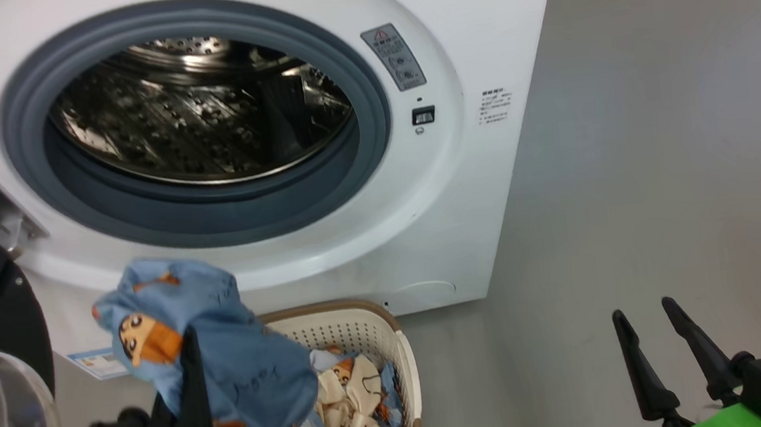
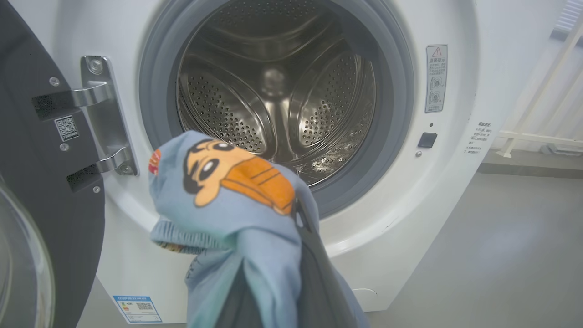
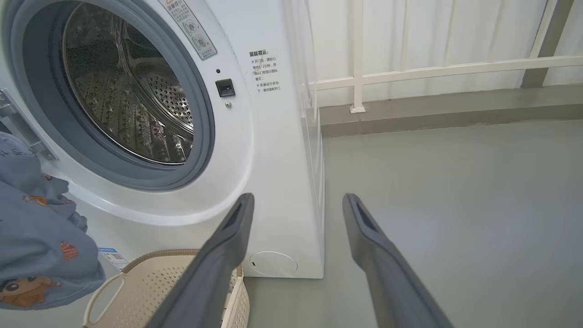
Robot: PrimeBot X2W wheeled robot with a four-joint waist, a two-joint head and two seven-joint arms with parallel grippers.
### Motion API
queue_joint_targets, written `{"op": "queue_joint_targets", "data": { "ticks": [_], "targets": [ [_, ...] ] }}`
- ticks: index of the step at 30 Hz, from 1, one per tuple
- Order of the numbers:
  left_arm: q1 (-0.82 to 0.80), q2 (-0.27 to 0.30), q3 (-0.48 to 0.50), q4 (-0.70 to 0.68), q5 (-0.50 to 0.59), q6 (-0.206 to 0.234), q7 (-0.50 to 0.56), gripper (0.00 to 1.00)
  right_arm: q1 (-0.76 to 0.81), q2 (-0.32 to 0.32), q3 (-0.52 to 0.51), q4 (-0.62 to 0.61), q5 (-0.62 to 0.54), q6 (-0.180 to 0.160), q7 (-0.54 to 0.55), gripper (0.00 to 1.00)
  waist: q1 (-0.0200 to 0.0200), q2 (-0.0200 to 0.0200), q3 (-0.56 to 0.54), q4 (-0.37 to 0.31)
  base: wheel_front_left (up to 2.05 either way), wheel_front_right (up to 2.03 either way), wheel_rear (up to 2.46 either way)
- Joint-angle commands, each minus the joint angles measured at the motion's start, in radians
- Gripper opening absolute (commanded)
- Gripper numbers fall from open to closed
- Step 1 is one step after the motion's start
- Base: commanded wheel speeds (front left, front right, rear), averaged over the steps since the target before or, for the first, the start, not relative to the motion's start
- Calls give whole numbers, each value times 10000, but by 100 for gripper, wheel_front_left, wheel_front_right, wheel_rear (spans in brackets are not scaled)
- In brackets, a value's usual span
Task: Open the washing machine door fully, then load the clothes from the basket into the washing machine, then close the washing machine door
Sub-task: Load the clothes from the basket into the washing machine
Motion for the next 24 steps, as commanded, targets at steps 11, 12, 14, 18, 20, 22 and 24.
{"op": "queue_joint_targets", "data": {
  "ticks": [11, 12, 14, 18, 20, 22, 24],
  "targets": [
    [-2414, 430, 449, 336, 303, 23, 170, 0, -1084, 283, 534, -284, 88, 88, -49, 100, -1, 0, 1720, -889, 0, 0, 0],
    [-2596, 446, 487, 410, 301, 46, 171, 0, -1146, 301, 572, -283, 110, 88, -49, 100, -1, 0, 1853, -983, 0, 0, 0],
    [-2949, 540, 542, 586, 340, 58, 185, 0, -1263, 328, 653, -280, 154, 88, -49, 100, -1, 0, 2109, -1178, 0, 0, 0],
    [-3718, 790, 703, 1010, 388, 66, 238, 0, -1569, 354, 821, -309, 342, 88, -49, 100, -1, 0, 2635, -1580, 0, 0, 0],
    [-4120, 1010, 813, 1304, 473, 84, 264, 0, -1734, 356, 947, -336, 571, 88, -49, 100, -1, 0, 2901, -1788, 0, 0, 0],
    [-4554, 1170, 946, 1602, 460, 83, 268, 0, -1896, 358, 1086, -324, 733, 88, -49, 100, -1, 0, 3158, -1984, 0, 0, 0],
    [-5022, 1333, 1065, 1909, 454, 80, 267, 0, -2054, 359, 1221, -311, 874, 88, -49, 100, -1, 0, 3400, -2164, 0, 0, 0]
  ]
}}
